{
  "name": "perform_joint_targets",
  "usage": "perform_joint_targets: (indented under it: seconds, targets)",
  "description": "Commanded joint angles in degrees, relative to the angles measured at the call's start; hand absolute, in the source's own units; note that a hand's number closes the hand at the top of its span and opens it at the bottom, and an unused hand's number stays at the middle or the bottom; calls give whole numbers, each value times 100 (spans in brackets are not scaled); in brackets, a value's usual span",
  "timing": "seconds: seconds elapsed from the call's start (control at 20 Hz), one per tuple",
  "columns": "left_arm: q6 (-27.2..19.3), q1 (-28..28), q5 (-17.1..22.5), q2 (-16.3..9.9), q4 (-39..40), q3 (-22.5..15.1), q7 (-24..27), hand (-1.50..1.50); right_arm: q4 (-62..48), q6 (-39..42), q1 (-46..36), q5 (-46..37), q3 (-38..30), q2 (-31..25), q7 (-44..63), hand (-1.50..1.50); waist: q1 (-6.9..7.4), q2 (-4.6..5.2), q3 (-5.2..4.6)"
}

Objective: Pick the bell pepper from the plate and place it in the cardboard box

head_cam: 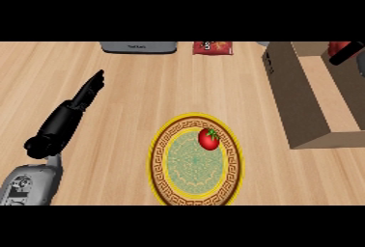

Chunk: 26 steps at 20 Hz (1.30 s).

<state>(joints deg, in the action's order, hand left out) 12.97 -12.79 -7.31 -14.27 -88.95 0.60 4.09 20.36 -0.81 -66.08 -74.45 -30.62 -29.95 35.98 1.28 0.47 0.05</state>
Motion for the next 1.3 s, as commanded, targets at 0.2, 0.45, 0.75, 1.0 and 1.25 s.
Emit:
perform_joint_targets:
  seconds: [0.2,0.45,0.75,1.0,1.25]
  targets:
    - [55,85,-46,-74,132,116,249,0,-179,1069,371,694,-299,-192,-872,-150,-112,-39,-5]
    - [26,31,-65,17,70,69,68,0,271,328,564,977,-347,-42,-1890,-150,-64,-25,0]
    - [105,25,35,-18,91,117,44,0,1214,-1357,255,2485,-1822,149,-2592,-150,-145,-52,25]
    - [15,-38,-2,-32,147,213,-44,0,1587,-1899,484,3425,-2659,182,-2902,-150,-168,-48,6]
    - [-137,351,-260,199,-116,-78,65,0,2113,-1687,1452,4126,-2939,202,-3620,-150,-188,-74,-3]
